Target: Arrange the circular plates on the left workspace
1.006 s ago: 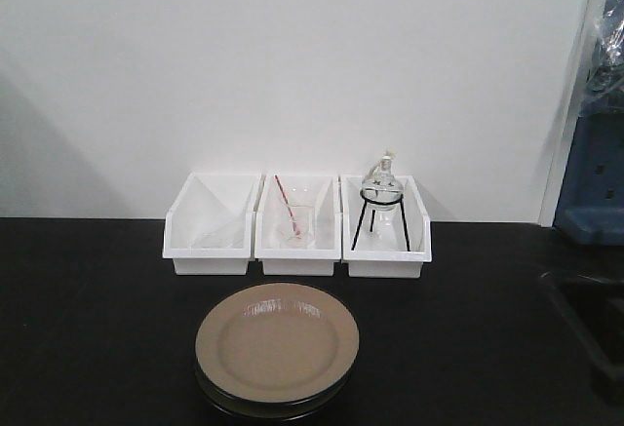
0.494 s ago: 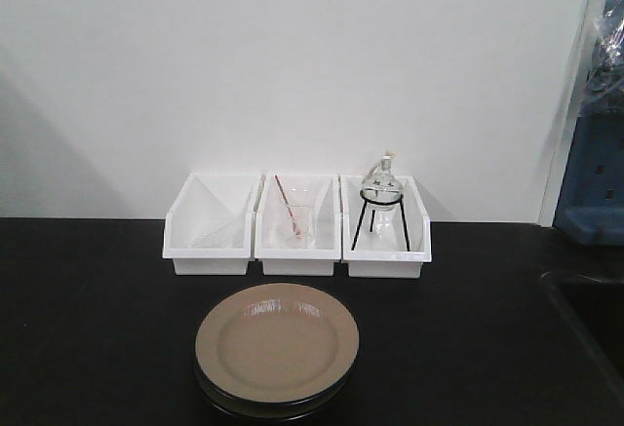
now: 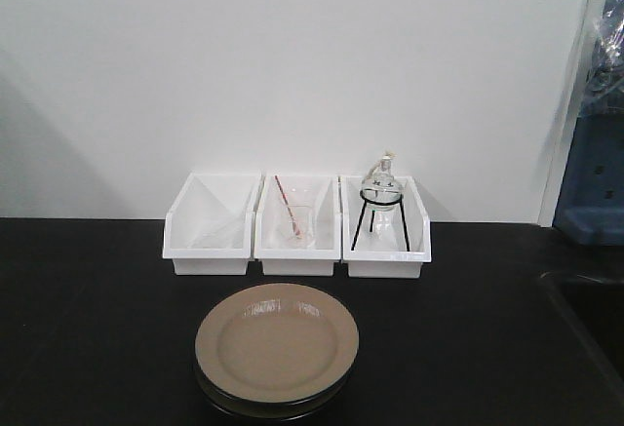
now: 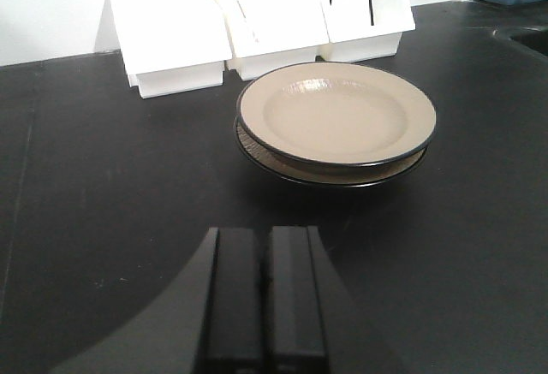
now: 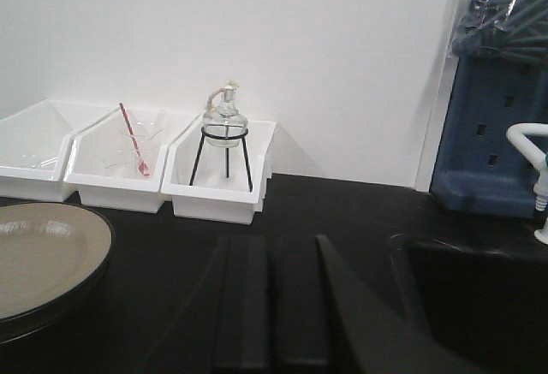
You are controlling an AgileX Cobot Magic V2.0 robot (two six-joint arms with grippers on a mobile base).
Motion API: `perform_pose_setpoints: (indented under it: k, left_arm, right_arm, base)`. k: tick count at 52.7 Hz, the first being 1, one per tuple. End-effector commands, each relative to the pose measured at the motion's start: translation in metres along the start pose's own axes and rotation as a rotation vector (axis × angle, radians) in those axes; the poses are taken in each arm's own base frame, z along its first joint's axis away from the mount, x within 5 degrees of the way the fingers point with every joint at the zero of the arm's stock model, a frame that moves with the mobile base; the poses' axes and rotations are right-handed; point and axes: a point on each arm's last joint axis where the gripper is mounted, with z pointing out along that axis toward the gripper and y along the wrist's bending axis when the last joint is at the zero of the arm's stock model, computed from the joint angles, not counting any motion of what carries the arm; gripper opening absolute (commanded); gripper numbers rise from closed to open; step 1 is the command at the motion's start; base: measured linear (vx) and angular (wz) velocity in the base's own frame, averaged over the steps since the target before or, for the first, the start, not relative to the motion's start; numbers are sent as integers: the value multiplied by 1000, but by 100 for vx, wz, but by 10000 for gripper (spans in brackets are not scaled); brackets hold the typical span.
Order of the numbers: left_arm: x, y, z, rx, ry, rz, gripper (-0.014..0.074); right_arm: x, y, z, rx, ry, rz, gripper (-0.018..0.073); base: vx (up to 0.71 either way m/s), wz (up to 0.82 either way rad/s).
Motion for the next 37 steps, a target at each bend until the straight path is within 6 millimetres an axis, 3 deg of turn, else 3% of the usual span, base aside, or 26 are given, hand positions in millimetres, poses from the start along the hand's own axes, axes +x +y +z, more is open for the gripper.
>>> perform_pose_setpoints:
  k: [1,5,10,19,26,37]
  left_arm:
    - [-11,2,-9,-64,-78,37,1]
    - [-8,2,-18,-103,-85,108,1]
    - [1,0,-28,-145,-86,77,1]
    - [37,2,-40,-268,-129,-36,1]
    - [67,4,-38,-326,-244,-107,2]
    - [96,11,-25,-377,-238,-147,2]
  right_arm:
    - [-17,-3,-1,25,-109,-3,-3]
    - [-17,-3,-1,25,-109,-3,-3]
    - [-17,-3,-1,25,-109,-3,-3]
    - [-17,-3,-1,25,-109,-3,-3]
    - [-17,-3,-1,25,-109,-3,-3]
    - [-17,-3,-1,24,-103,-3,-3]
  base:
    - [0,0]
    - [0,0]
    - [0,0]
    - [0,0]
    - [0,0]
    - [0,0]
